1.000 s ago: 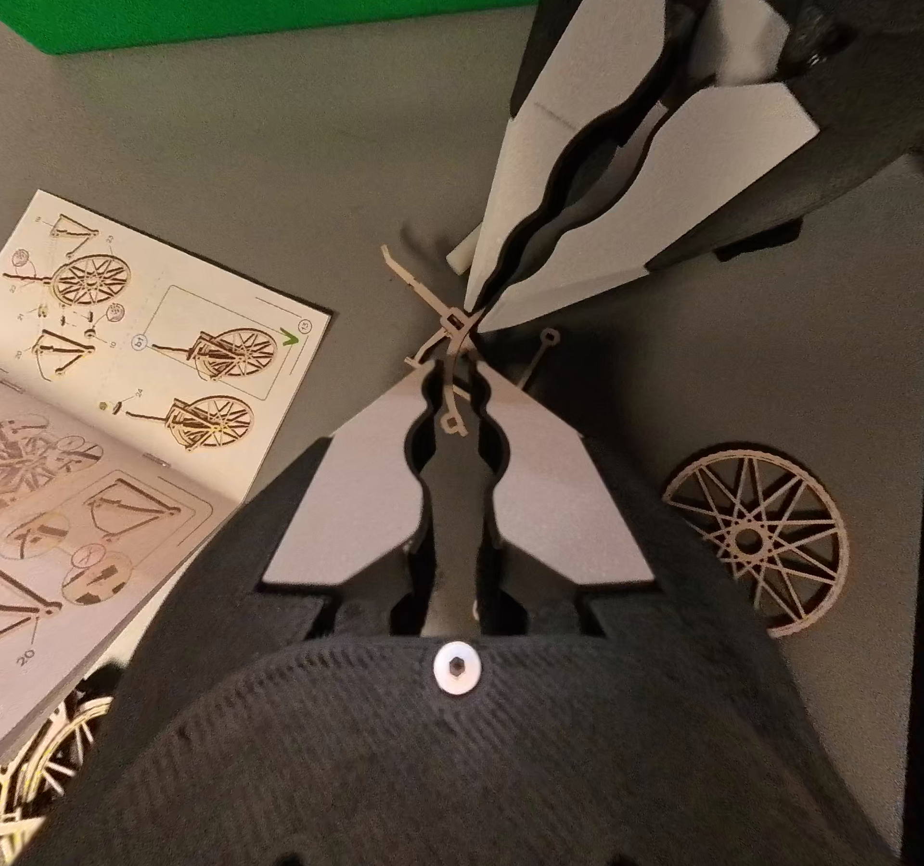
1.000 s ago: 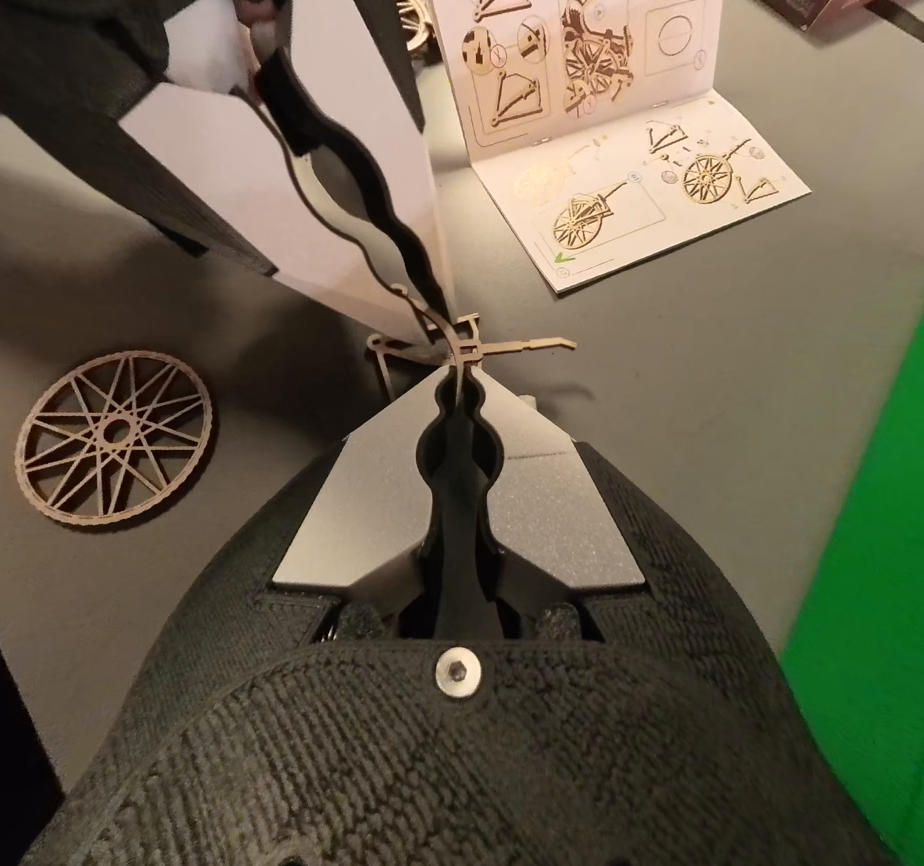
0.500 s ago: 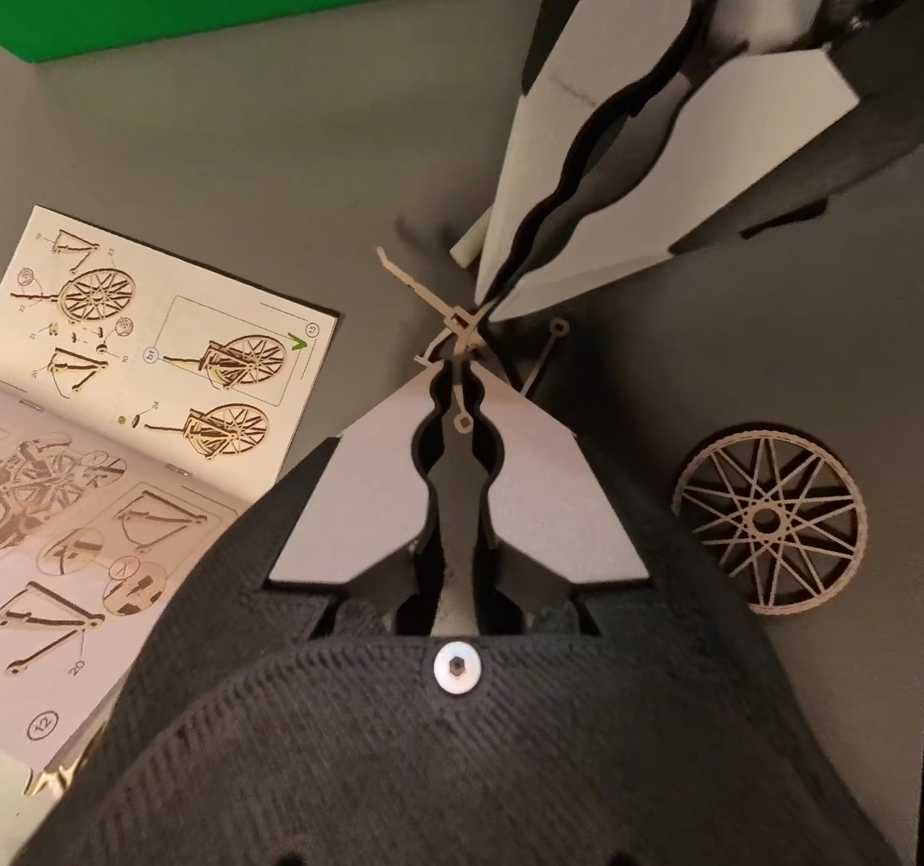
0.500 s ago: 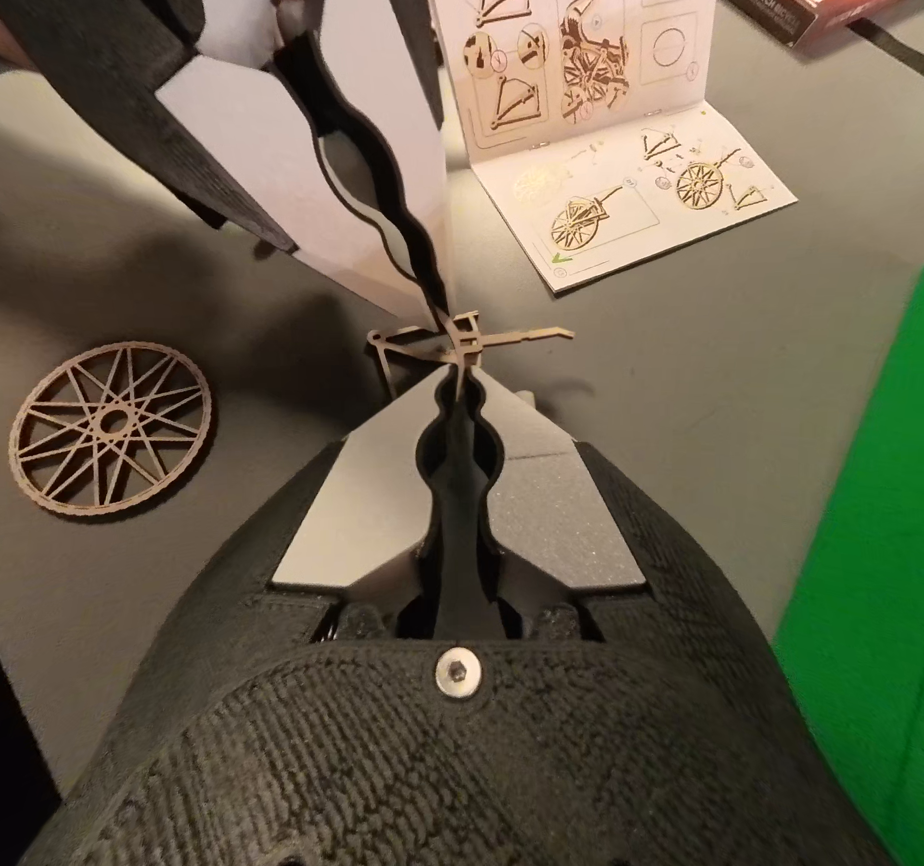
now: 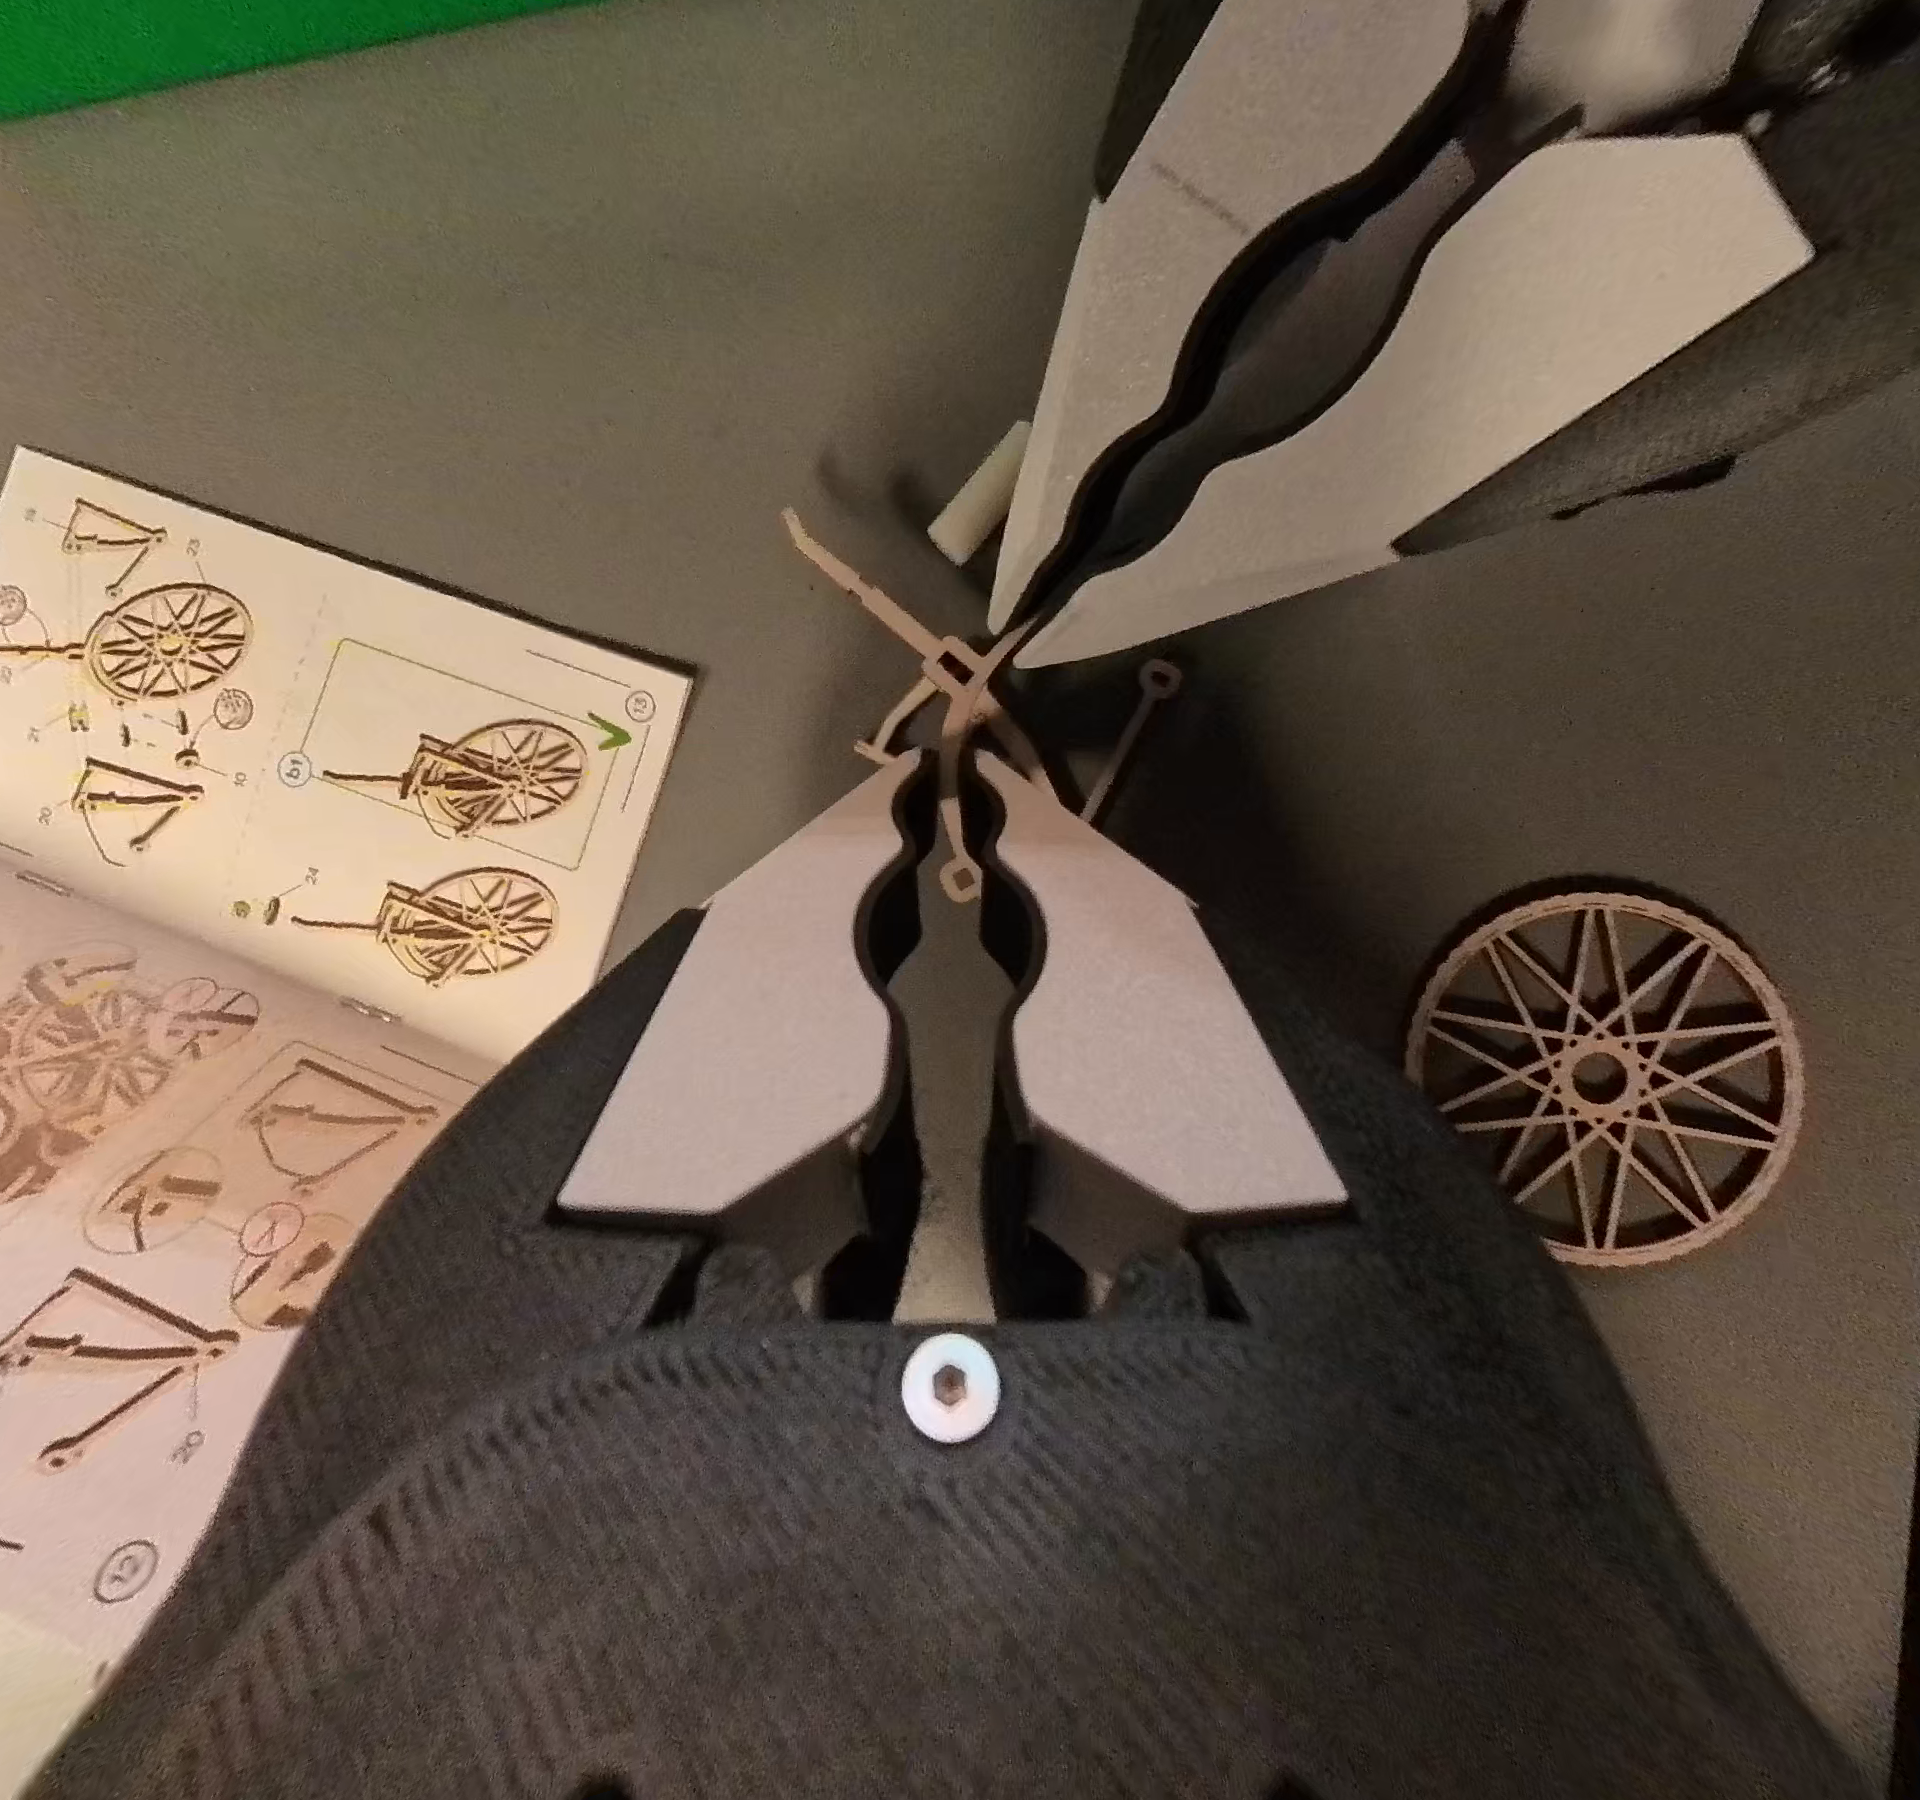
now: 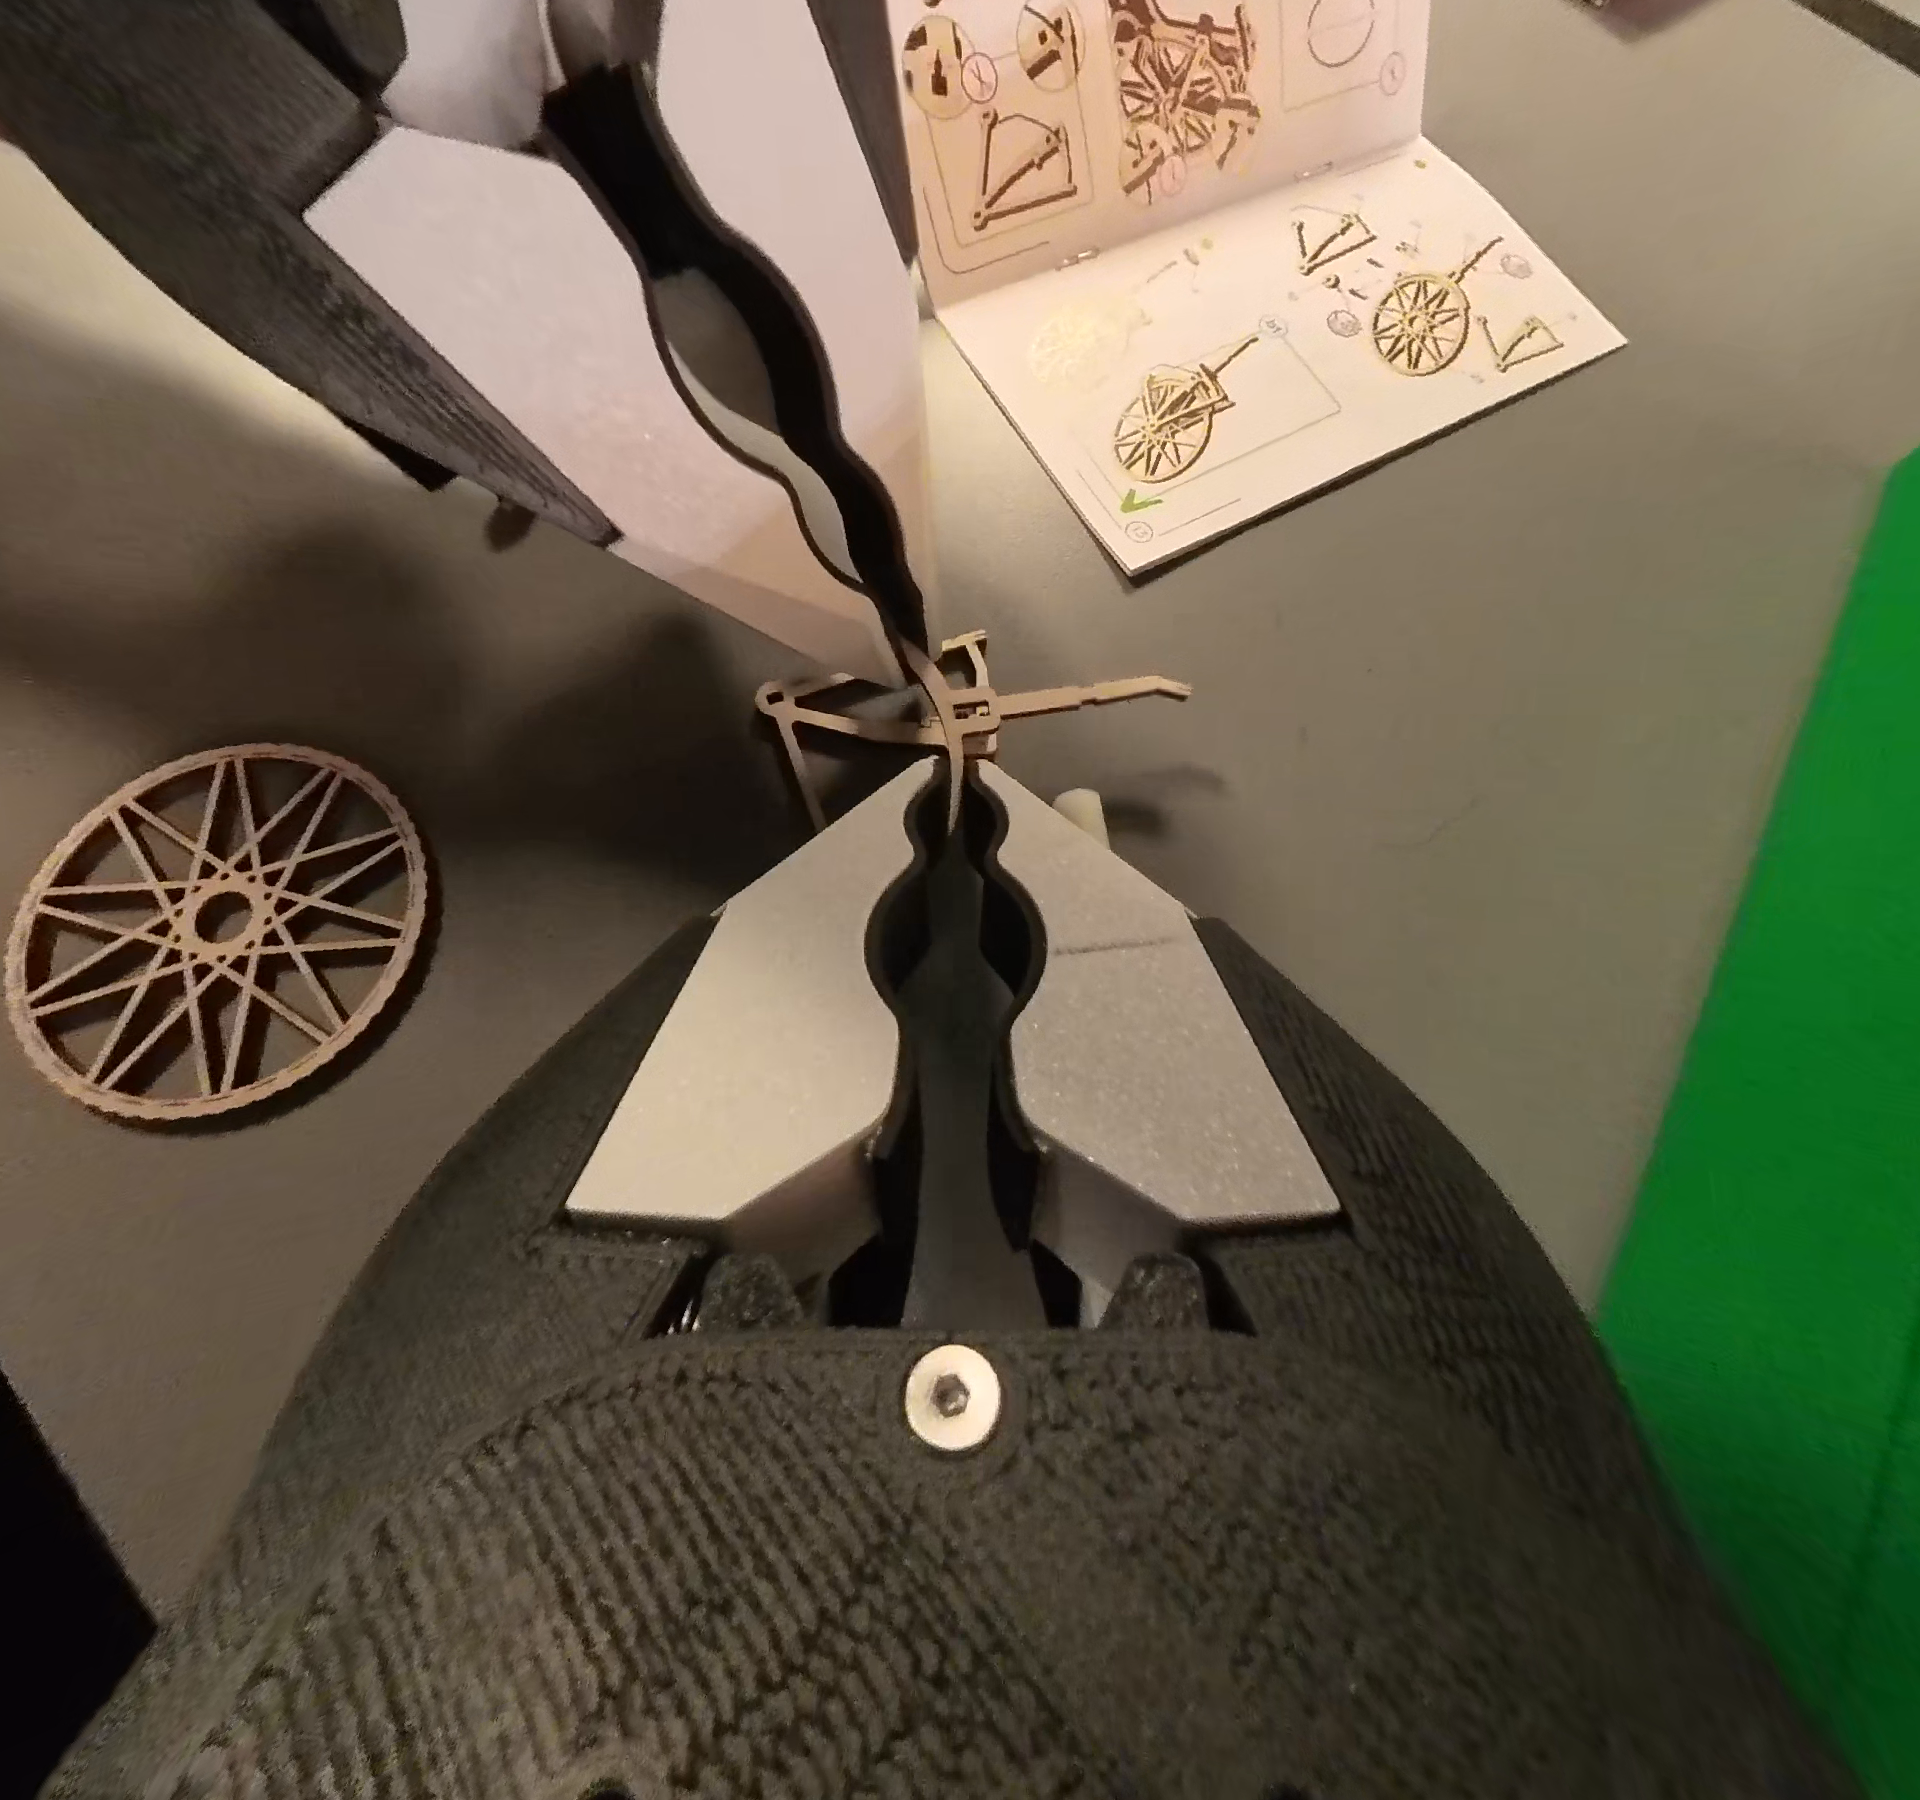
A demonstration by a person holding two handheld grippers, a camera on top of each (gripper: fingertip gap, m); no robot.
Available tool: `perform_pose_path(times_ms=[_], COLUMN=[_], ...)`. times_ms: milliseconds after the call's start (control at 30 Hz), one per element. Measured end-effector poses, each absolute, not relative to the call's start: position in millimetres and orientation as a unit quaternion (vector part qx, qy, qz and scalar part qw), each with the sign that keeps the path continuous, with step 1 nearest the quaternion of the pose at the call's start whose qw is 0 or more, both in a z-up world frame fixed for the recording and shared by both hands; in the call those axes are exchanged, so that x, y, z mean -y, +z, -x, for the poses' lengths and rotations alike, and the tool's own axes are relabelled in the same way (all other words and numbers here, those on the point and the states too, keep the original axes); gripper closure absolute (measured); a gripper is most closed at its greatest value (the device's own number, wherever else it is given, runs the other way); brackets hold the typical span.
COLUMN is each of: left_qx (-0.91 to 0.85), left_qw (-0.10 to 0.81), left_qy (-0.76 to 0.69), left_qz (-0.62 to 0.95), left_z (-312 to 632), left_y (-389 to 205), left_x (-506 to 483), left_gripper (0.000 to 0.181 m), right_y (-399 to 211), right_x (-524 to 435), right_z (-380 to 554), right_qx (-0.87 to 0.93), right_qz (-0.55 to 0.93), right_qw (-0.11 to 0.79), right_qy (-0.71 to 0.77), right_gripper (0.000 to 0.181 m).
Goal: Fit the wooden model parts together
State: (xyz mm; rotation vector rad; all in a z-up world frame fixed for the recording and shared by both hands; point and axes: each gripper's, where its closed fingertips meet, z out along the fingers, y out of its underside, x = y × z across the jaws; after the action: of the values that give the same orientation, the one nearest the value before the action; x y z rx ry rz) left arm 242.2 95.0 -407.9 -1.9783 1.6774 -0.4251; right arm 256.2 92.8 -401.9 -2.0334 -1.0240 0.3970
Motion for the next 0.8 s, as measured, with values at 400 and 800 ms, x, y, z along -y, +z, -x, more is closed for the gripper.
perform_pose_path(times_ms=[400,800], left_qx=[-0.632,-0.641], left_qw=[0.193,0.183], left_qy=[-0.172,-0.174], left_qz=[0.730,0.724], left_z=[-242.2,-243.5], left_y=[-409.6,-409.6], left_x=[-97.0,-99.6], left_gripper=[0.178,0.178], right_y=[-403.1,-404.0], right_x=[-94.4,-95.9], right_z=[-256.8,-258.2], right_qx=[0.377,0.355], right_qz=[0.826,0.835], right_qw=[0.391,0.389], right_qy=[0.152,0.159], right_gripper=[0.181,0.181])
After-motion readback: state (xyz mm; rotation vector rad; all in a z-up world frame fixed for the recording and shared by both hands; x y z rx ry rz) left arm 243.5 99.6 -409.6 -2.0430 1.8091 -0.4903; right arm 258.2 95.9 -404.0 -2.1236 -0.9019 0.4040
